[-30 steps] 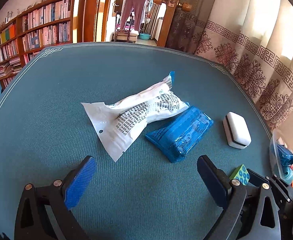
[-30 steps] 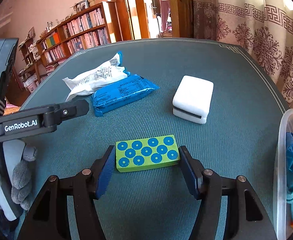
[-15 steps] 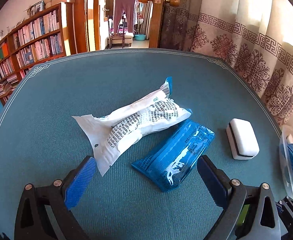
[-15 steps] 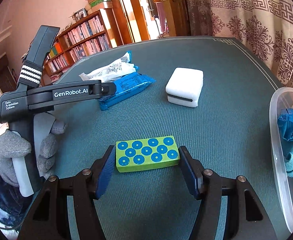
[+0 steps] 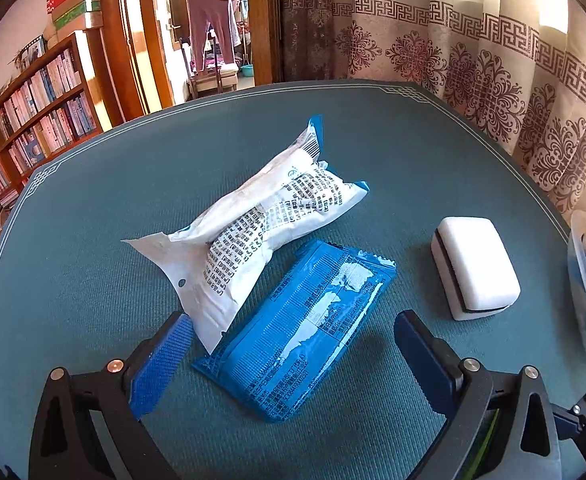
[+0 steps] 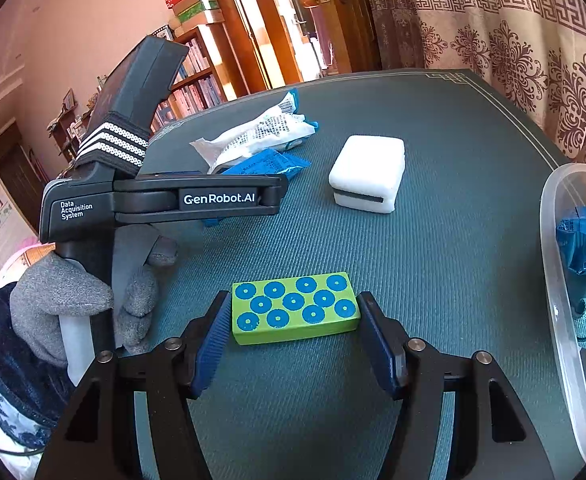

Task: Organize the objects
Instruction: 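Grasp the second blue packet with the left gripper, then lift the blue packet with the left gripper while the right holds the green block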

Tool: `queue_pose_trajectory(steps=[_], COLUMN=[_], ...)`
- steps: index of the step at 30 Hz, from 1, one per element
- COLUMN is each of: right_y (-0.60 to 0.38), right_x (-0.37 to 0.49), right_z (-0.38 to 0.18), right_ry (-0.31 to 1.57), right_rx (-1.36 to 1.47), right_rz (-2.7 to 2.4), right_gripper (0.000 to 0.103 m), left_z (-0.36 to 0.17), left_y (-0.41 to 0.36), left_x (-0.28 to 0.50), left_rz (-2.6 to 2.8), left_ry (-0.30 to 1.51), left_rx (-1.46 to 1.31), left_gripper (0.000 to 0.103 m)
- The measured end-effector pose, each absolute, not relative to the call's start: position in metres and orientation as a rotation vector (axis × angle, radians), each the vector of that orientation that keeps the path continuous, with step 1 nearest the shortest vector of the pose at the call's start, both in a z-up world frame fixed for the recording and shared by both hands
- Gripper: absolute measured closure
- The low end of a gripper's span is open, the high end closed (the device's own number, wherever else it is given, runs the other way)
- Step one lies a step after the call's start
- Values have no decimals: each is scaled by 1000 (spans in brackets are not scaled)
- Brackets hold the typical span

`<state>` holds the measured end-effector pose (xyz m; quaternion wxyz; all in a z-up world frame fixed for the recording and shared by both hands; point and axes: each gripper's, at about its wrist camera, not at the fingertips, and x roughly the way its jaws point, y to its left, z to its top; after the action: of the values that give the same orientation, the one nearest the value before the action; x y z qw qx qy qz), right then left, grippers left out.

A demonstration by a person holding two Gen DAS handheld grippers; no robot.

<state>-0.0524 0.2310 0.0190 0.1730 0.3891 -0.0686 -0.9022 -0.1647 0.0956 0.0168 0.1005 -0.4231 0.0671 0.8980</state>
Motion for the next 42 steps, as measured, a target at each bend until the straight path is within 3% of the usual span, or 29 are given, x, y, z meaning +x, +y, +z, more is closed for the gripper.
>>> queue_pose_trajectory(steps=[3,13,22,42], right_y=[231,230,230,241], right_x=[-52,-51,-51,-47], right_z=[19,19,19,25], right_ry=[-197,-199,-199,-238], right_rx=[1104,1103,1103,1074], right_rz=[-2558,-2558,-2558,-2597], right_gripper=[40,40,40,40], left_z=[15,16,17,31], left_y=[99,106,101,79], left_x=[-164,-157,-141,-98], left_rz=[2649,2615,2630,2641], left_ry=[235,243,182,13], left_rx=[-1256,-1235,-1241,-1217], left_gripper=[2,36,55,56])
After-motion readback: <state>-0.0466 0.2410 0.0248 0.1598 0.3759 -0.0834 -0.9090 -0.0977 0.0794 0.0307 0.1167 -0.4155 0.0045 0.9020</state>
